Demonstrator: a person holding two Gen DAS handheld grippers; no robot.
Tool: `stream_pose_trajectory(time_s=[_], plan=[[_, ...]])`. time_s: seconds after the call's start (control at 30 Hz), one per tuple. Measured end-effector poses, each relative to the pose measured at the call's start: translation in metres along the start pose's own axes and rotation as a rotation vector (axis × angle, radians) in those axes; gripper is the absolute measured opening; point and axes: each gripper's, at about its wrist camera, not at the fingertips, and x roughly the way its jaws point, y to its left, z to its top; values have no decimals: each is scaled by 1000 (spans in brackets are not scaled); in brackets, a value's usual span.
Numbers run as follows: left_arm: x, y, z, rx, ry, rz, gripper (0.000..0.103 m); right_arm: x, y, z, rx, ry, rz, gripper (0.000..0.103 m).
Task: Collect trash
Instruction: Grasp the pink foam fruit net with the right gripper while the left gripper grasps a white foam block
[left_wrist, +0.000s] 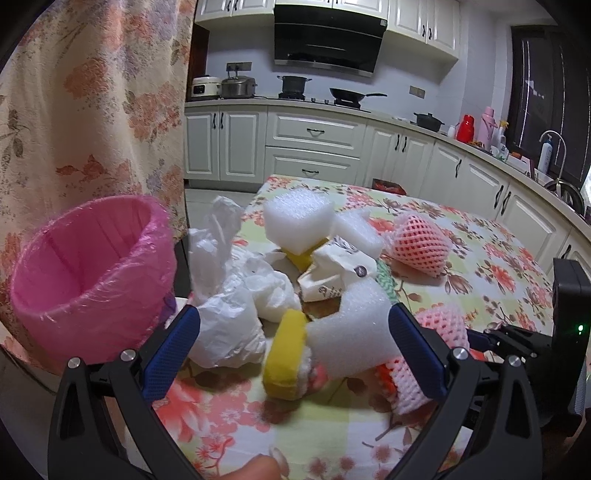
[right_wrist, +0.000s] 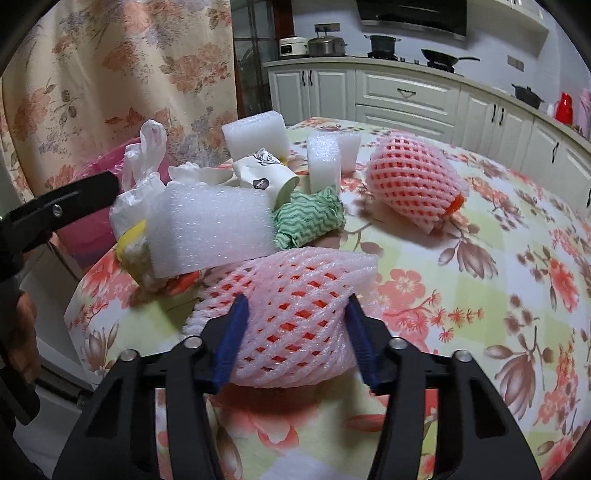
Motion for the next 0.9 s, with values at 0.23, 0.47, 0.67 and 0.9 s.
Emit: stream_pose_trajectory(time_s=[0.23, 0.47, 0.67, 0.9], plan=[[11, -14, 1, 6, 31, -61, 98, -6, -15, 3, 31, -18, -12, 40], [28, -42, 12, 20, 67, -166, 98, -14, -32, 4, 44, -36, -44, 39], [49, -63, 14, 15, 127, -204, 87, -22, -56, 5, 83, -54, -87, 39], [53, -73, 6, 48, 165, -132, 87, -33, -80, 4, 118, -83, -122, 39]])
